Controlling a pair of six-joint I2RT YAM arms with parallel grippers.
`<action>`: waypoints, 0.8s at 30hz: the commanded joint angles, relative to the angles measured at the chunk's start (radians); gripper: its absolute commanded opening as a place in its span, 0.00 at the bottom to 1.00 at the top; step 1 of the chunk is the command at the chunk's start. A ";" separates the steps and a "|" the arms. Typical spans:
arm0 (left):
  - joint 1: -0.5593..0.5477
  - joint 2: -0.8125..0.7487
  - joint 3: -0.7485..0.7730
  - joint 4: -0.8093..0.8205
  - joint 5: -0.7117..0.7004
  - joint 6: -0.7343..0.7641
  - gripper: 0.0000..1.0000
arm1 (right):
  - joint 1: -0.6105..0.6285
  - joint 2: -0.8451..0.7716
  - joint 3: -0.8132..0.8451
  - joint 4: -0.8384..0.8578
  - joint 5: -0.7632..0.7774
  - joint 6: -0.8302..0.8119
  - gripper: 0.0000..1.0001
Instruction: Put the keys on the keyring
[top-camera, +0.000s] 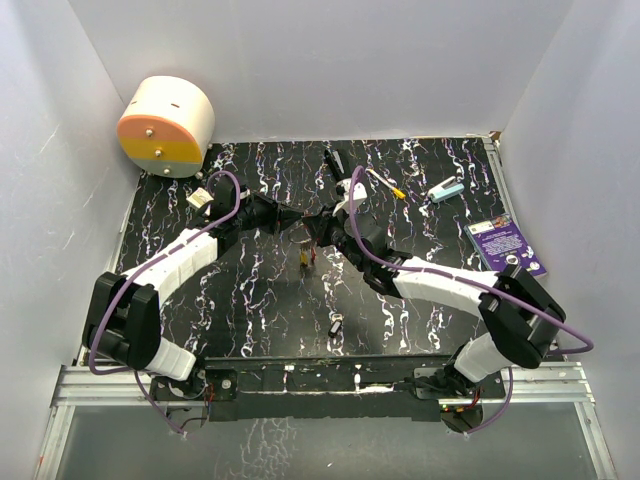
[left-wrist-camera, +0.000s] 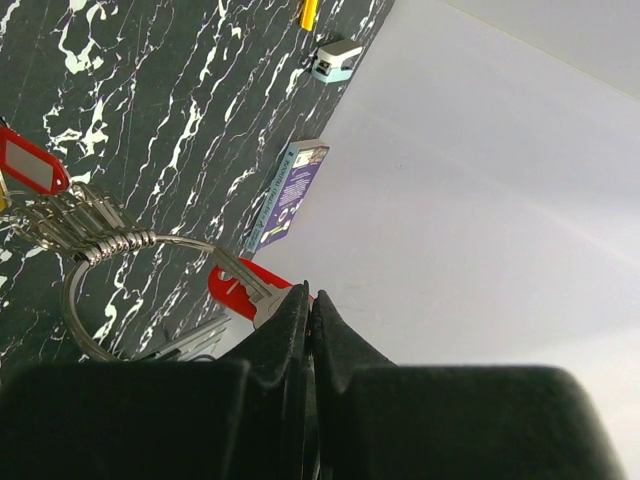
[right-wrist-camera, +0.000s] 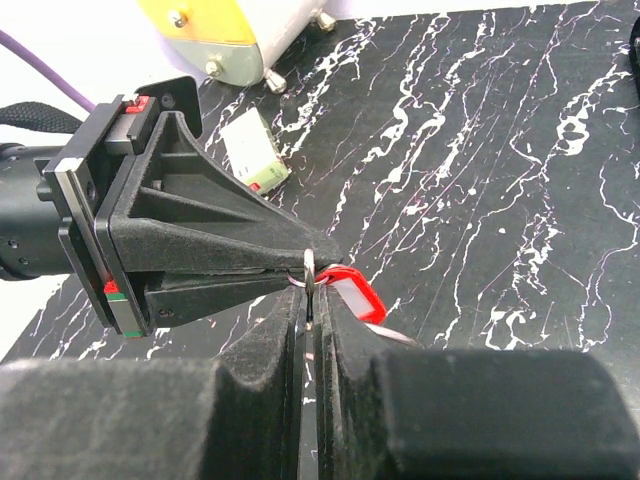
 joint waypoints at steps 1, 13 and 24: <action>-0.011 -0.030 0.035 0.077 0.044 -0.064 0.00 | 0.004 0.027 0.026 0.072 -0.041 0.029 0.08; -0.010 -0.030 0.034 0.097 0.043 -0.079 0.00 | 0.005 0.062 0.014 0.086 -0.075 0.061 0.08; -0.011 -0.033 0.034 0.095 0.042 -0.086 0.00 | 0.006 0.090 -0.001 0.124 -0.095 0.078 0.08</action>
